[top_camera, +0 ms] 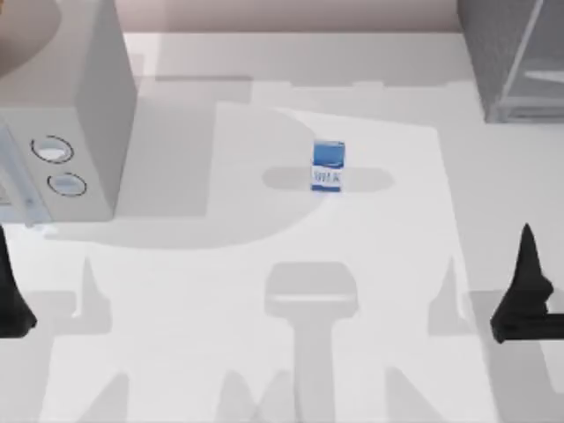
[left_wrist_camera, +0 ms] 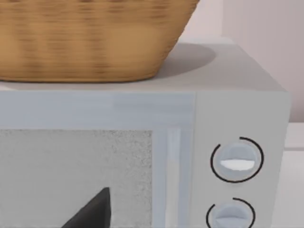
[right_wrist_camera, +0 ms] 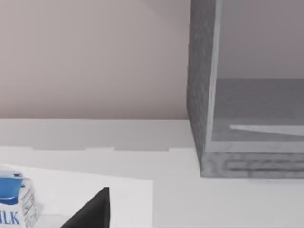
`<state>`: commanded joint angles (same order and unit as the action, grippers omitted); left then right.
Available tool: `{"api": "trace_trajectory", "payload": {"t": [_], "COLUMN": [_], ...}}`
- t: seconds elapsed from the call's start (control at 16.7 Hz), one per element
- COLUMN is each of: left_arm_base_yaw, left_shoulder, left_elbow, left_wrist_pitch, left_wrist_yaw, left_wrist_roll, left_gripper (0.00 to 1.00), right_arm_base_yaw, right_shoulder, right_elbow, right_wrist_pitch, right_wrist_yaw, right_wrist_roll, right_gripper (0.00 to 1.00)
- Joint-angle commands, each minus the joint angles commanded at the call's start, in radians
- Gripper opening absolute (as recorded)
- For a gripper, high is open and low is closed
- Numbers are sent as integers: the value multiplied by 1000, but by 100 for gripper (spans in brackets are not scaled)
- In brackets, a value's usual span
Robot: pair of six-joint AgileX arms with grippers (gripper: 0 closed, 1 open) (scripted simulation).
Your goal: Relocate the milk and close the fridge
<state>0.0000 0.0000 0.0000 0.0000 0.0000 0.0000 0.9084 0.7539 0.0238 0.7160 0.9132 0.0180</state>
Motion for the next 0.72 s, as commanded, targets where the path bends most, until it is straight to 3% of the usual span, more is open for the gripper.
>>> {"api": "trace_trajectory", "payload": {"t": [0.42,0.72], "left_arm_base_yaw": [0,0], "left_shoulder": [0,0], "left_elbow": [0,0], "left_wrist_pitch": [0,0], "left_wrist_yaw": [0,0], "left_wrist_roll": [0,0], "left_gripper": [100,100], "right_arm_base_yaw": [13,18], "right_shoulder": [23,235], "right_elbow": [7,167], "right_wrist_pitch": [18,133], "right_wrist_yaw": [14,36], "right_wrist_roll": [1,7], "right_gripper": [100,100]}}
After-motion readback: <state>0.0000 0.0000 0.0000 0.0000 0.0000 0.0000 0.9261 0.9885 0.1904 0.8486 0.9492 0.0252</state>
